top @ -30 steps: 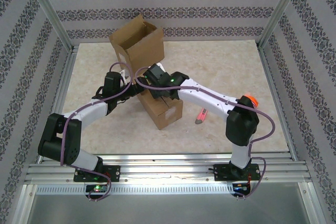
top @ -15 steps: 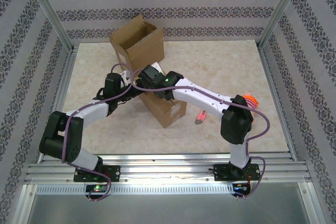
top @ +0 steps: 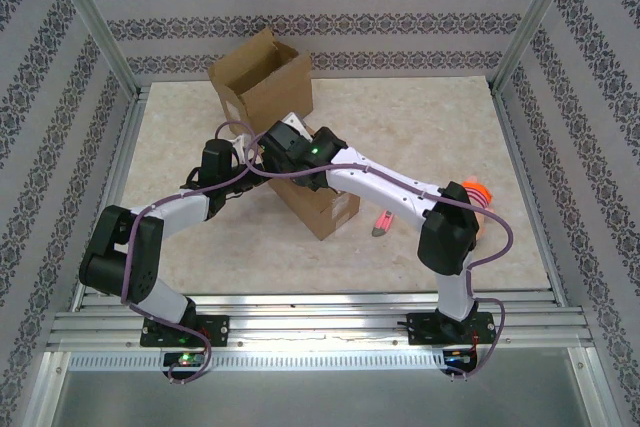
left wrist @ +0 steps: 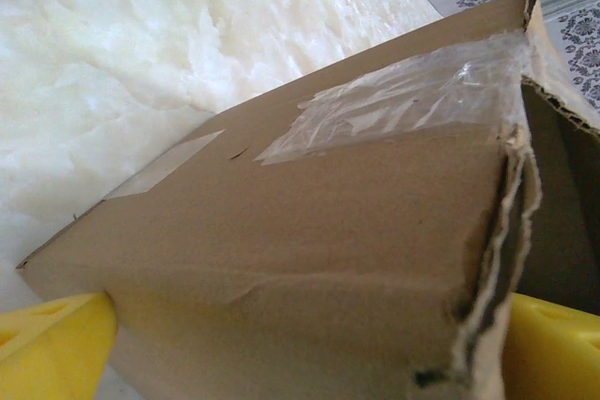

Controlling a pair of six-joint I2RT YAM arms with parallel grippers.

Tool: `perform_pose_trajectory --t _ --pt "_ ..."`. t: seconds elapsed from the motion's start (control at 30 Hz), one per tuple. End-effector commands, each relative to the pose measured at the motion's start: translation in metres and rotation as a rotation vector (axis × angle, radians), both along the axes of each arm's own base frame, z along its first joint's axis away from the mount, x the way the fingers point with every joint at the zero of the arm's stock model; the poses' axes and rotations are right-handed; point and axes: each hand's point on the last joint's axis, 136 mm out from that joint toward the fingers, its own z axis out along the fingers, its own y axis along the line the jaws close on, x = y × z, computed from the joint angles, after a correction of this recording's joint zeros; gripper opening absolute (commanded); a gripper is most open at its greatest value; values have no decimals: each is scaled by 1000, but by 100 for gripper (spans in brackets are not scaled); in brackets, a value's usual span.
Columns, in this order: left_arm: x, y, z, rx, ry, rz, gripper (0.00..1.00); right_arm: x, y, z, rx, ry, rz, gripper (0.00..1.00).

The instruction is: Unpack the express box

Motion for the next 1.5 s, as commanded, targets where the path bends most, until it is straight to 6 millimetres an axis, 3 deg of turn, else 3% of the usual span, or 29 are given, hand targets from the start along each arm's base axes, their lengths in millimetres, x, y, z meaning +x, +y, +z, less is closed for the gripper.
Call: perform_pose_trajectory --t 0.0,0.2,0.37,0.77,1.0,1.2,1.47 --pt "-38 14 -68 109 218 -37 100 19 -23 49 -69 -162 -82 51" --pt "-39 23 -71 133 225 -26 100 26 -37 66 -55 -182 -103 51" --pt "-40 26 -71 137 227 -23 100 27 -41 66 -10 -158 -102 51" --pt "-35 22 -54 120 201 -33 100 19 -19 32 117 37 6 52" --pt "-18 10 -6 72 106 -76 100 8 -16 15 391 262 31 55" --pt "-1 3 56 34 -17 -98 100 9 -24 5 402 304 5 52" --pt "4 -3 95 0 -96 -118 100 7 -21 -7 453 373 2 42"
